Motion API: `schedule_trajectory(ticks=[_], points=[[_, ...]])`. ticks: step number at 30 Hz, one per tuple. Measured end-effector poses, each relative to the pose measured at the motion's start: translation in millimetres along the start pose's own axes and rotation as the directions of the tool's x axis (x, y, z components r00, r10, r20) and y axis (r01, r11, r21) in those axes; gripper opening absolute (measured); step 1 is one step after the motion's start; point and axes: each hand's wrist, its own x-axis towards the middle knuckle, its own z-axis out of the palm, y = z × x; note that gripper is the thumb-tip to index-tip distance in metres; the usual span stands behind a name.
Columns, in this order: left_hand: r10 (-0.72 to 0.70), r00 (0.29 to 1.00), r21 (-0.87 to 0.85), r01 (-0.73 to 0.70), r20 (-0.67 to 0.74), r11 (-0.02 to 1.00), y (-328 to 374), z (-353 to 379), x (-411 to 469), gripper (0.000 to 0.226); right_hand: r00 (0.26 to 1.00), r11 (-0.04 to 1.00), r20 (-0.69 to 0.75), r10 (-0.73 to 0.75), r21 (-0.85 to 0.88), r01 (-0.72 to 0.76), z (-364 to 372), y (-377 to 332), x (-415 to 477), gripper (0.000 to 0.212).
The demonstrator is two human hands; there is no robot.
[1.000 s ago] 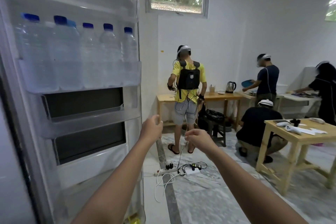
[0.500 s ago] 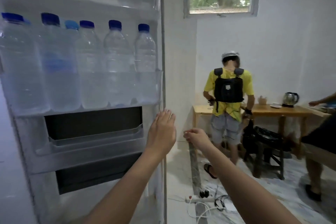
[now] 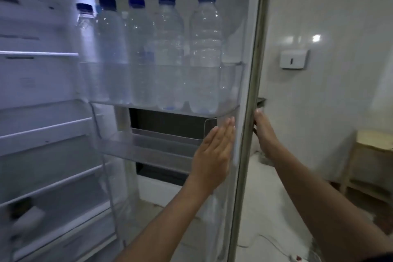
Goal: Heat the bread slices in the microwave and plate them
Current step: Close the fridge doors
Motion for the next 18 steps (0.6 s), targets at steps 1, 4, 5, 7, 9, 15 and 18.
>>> schedule_trajectory(ticks=[1, 4, 5, 7, 9, 15, 18], points=[[0.002, 1.0, 0.041, -0.002, 0.015, 0.999, -1, -1, -1, 0.059, 0.999, 0.997, 0.02, 0.028, 0.076, -0.03, 1, -2, 2, 0.061], [-0.003, 0.999, 0.147, -0.002, 0.036, 0.989, 0, -3, -1, 0.059, 0.996, 0.968, 0.016, 0.09, 0.234, -0.092, 1, -4, 12, 0.033], [-0.007, 1.0, 0.162, 0.003, 0.024, 0.987, 1, -3, -3, 0.06, 0.995, 0.966, 0.015, 0.096, 0.242, -0.096, 0, -3, 14, 0.031], [-0.031, 0.999, 0.172, 0.029, 0.009, 0.985, 4, -2, -9, 0.061, 0.996, 0.963, 0.03, 0.086, 0.253, -0.09, 0, -2, 10, 0.026], [-0.058, 0.998, 0.189, 0.057, 0.001, 0.98, 3, -5, -15, 0.064, 0.996, 0.961, 0.047, 0.075, 0.264, -0.085, -1, -3, 2, 0.023], [-0.123, 0.992, 0.187, 0.125, -0.021, 0.974, -11, -32, -44, 0.066, 0.994, 0.924, 0.058, 0.094, 0.367, -0.109, 5, -12, -42, 0.016], [-0.154, 0.987, 0.171, 0.159, -0.044, 0.972, -23, -50, -66, 0.062, 0.99, 0.908, 0.116, 0.084, 0.399, -0.124, 9, -22, -73, 0.016]])
